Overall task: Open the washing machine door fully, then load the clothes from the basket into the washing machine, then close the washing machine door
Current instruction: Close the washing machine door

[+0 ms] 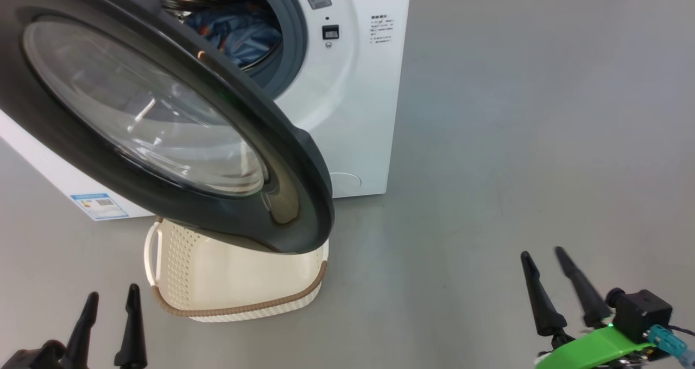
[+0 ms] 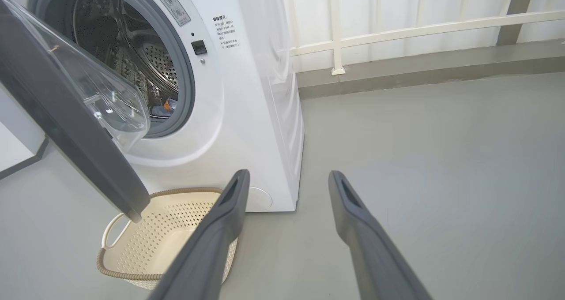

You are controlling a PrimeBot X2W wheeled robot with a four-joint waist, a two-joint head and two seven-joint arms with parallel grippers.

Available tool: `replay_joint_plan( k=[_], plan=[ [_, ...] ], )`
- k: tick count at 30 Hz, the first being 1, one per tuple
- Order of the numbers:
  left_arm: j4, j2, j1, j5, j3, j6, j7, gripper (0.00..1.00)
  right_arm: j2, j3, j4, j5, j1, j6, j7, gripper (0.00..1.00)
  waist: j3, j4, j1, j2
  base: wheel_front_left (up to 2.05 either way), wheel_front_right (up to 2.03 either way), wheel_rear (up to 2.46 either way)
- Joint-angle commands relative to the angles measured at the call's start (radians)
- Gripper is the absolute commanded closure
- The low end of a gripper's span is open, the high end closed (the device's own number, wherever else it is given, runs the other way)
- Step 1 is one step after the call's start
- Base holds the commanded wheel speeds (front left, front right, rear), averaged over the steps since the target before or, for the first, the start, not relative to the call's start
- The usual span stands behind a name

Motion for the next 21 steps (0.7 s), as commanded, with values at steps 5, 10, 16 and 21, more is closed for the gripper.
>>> replay_joint_plan(
  k=[5, 10, 16, 21],
  plan=[
    [-0.039, -0.002, -0.003, 0.0, 0.037, -0.002, -0.007, 0.0, 0.014, 0.065, -0.065, 0.036, -0.065, 0.002, -0.005, 1.0, -0.01, 0.021, 0.0, 0.0, 0.0, 0.0, 0.0],
    [-0.05, -0.009, 0.002, 0.007, 0.037, -0.002, -0.007, 0.0, 0.019, 0.121, -0.128, 0.041, -0.135, 0.002, -0.005, 1.0, -0.019, 0.045, 0.0, 0.0, 0.0, 0.0, 0.0],
    [-0.049, -0.017, 0.014, 0.011, 0.04, -0.002, -0.007, 0.0, 0.029, 0.223, -0.235, 0.05, -0.242, 0.002, -0.005, 1.0, -0.028, 0.077, 0.0, 0.0, 0.0, 0.0, 0.0],
    [-0.052, -0.028, 0.014, 0.013, 0.043, -0.002, -0.007, 0.0, 0.043, 0.285, -0.282, 0.068, -0.281, 0.002, -0.005, 1.0, -0.029, 0.097, 0.0, 0.0, 0.0, 0.0, 0.0]
  ],
)
